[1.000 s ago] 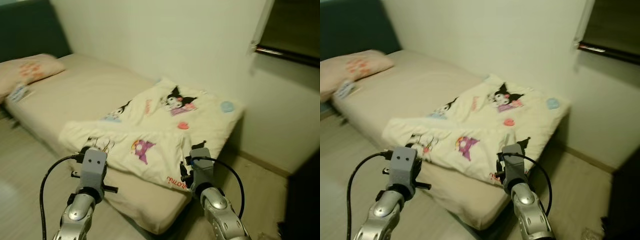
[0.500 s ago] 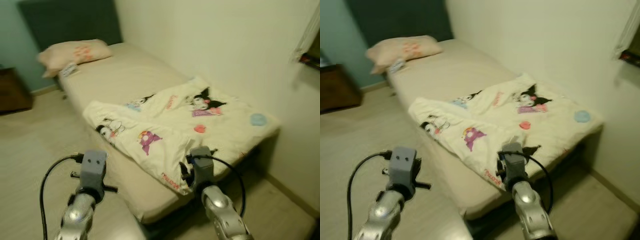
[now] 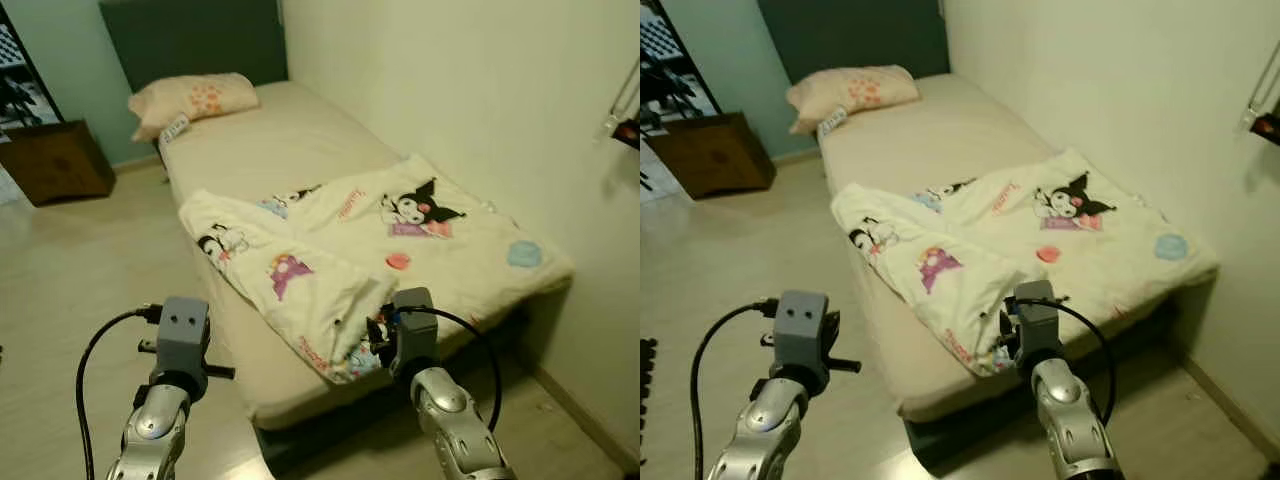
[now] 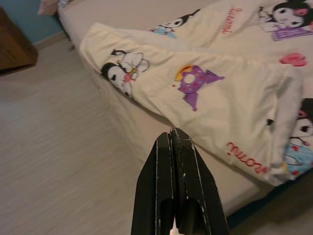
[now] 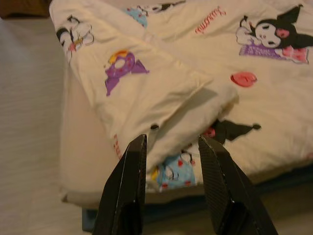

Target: Clean up the room

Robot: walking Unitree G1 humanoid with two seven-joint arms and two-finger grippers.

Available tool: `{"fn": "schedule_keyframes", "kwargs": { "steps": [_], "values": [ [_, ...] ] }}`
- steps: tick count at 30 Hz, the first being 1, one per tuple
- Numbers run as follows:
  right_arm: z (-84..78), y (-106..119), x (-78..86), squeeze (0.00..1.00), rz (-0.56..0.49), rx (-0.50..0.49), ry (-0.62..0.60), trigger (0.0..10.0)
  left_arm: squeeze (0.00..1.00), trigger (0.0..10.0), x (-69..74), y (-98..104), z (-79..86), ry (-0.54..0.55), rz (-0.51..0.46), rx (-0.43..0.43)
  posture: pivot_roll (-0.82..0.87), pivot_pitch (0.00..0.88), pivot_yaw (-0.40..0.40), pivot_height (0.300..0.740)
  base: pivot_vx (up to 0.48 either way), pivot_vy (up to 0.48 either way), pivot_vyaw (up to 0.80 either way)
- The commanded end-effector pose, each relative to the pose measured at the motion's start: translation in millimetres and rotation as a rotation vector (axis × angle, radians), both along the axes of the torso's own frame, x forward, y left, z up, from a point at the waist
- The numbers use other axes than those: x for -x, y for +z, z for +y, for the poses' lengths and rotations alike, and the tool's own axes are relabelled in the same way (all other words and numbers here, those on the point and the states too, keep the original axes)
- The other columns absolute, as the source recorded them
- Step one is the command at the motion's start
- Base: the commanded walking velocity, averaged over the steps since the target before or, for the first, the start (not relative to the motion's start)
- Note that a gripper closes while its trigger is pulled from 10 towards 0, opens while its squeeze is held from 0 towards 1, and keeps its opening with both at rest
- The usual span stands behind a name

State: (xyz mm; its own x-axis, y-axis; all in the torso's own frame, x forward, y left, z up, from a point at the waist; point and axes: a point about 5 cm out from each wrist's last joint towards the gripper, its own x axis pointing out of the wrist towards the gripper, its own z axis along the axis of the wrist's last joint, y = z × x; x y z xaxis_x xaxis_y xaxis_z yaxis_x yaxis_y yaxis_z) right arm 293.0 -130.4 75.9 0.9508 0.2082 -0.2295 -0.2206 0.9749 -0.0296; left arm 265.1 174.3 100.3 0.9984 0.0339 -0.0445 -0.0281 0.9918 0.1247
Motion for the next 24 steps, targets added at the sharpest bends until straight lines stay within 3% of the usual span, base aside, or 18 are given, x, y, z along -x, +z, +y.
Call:
{"fn": "schedule_keyframes", "kwargs": {
  "steps": [1,10,16,24],
  "values": [
    [6.8,-4.7,3.9,0.0,0.021,-0.026,0.018,10.0,0.0,10.0,3.9,-3.3,6.2,0.015,0.011,-0.007,-0.04,0.093,0.011,0.74,0.0,0.0,0.0],
    [7.8,-4.1,3.3,0.0,0.006,-0.001,0.036,10.0,0.0,10.0,3.5,-4.1,-1.4,-0.03,0.01,-0.037,-0.04,0.089,0.014,0.74,0.0,0.0,0.0],
    [10.3,-3.9,3.9,0.0,-0.004,0.031,0.074,10.0,0.0,10.0,2.6,-5.9,-2.5,-0.014,0.018,-0.009,-0.04,0.084,0.015,0.74,0.0,0.0,0.0],
    [16.4,-0.7,3.1,0.0,-0.035,0.053,0.115,10.0,0.0,10.0,0.3,-7.0,-0.8,0.003,0.032,0.007,-0.04,0.073,0.017,0.74,0.0,0.0,0.8]
  ]
}}
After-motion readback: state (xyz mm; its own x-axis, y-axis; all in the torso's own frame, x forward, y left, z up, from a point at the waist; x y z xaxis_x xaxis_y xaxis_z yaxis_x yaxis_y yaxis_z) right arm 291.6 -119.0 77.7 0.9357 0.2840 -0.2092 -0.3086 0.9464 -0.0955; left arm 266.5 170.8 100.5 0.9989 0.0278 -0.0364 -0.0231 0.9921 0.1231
